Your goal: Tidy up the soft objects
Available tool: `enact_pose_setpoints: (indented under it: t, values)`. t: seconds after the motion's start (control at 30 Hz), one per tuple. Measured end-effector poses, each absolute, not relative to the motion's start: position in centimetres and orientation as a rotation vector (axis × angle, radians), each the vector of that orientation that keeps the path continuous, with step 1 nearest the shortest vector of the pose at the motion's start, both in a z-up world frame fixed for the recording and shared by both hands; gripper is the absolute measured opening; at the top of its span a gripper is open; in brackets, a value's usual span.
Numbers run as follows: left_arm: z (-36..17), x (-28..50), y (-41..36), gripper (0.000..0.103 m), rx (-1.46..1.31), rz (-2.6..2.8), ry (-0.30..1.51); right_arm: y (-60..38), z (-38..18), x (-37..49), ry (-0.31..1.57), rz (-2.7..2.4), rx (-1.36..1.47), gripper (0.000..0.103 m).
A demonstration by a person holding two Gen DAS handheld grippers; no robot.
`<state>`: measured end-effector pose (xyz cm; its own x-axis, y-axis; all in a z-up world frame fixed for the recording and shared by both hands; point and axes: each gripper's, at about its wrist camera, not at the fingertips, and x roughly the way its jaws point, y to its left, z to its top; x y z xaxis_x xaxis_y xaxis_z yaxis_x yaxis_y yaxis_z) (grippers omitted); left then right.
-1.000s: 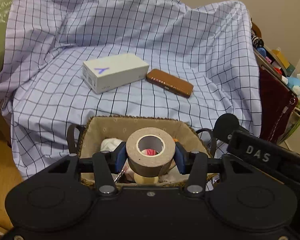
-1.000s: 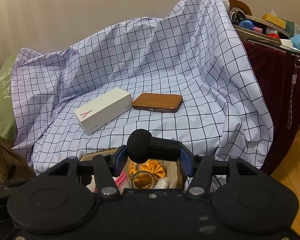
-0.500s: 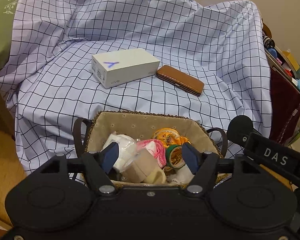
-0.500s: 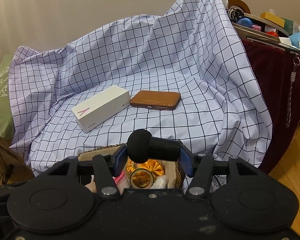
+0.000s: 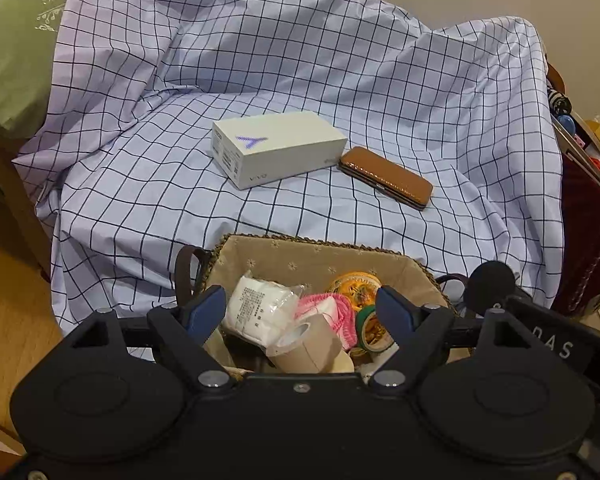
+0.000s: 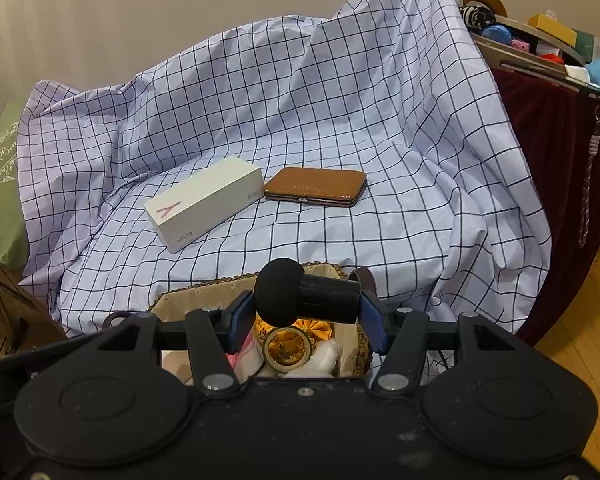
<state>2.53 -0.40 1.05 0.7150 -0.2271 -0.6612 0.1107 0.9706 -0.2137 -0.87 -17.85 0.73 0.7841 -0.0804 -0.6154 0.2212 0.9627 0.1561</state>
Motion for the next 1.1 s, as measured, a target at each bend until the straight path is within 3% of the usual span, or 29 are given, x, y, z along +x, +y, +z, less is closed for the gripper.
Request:
enact_pose_setpoints:
  t: [0.47, 1.1]
  values:
    - [1.3, 2.4, 0.7, 0.078, -0.189, -0.165, 0.734, -17.3, 0.8, -0.8, 0.660, -0.149, 0.225, 0.062]
    - [6.3, 2.8, 3.7, 0.080, -0.133, -0.078, 0.548, -17.5, 1.2, -1.0, 0.640, -0.152, 0.224, 0.063]
